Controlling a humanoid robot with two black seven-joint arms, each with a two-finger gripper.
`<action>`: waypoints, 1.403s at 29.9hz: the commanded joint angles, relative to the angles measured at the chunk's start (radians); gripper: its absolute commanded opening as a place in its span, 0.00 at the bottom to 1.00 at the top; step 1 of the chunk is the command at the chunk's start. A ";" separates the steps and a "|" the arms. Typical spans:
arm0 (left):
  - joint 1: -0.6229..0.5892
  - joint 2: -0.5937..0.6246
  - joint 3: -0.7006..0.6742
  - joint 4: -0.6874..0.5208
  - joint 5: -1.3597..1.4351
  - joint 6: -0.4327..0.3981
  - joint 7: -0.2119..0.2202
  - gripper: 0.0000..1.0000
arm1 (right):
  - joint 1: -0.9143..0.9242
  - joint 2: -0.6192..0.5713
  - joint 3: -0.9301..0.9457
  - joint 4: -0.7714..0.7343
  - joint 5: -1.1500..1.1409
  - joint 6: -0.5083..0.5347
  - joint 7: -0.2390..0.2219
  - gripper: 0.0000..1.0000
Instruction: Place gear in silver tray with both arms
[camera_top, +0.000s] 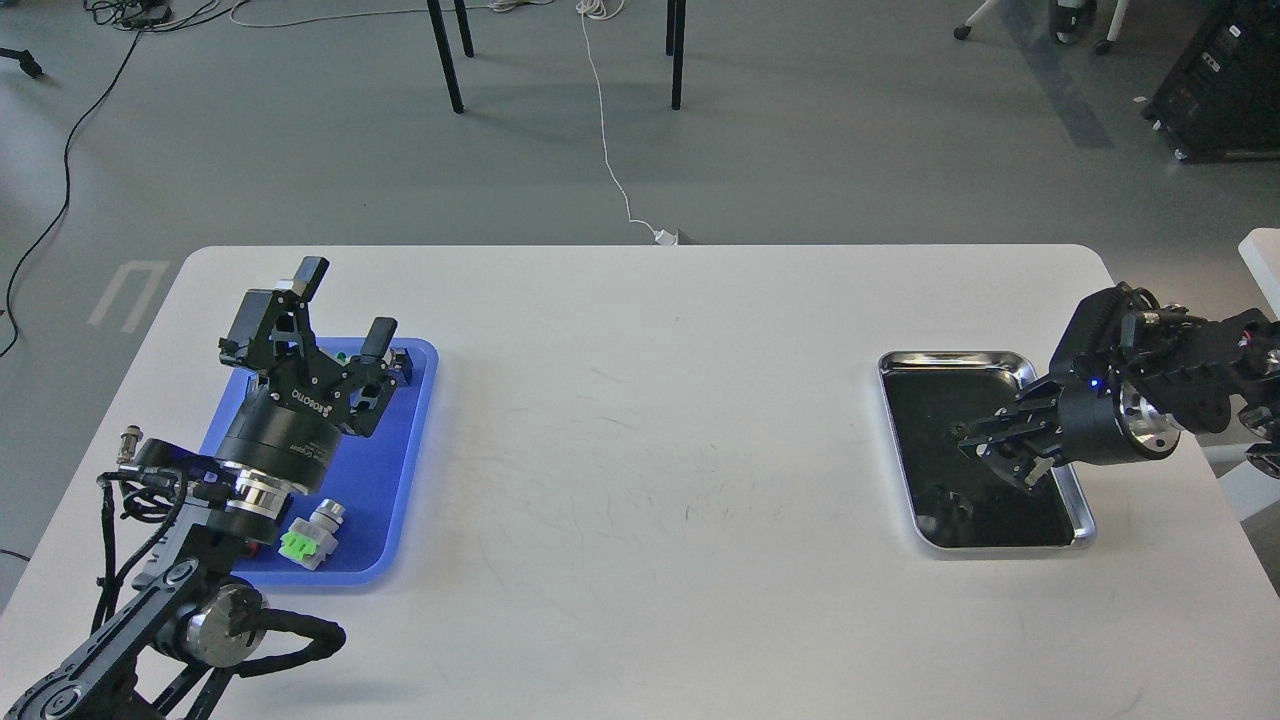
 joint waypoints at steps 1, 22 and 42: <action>0.000 -0.005 0.000 0.000 0.000 0.000 0.000 0.98 | -0.019 -0.009 0.000 -0.001 0.000 0.000 0.000 0.16; 0.000 -0.012 0.000 0.000 0.000 0.000 0.000 0.98 | -0.068 -0.029 0.020 -0.015 0.004 -0.021 0.000 0.89; 0.005 -0.015 0.008 0.002 0.006 0.002 0.000 0.98 | -0.502 -0.077 1.150 0.096 0.709 -0.008 0.000 0.97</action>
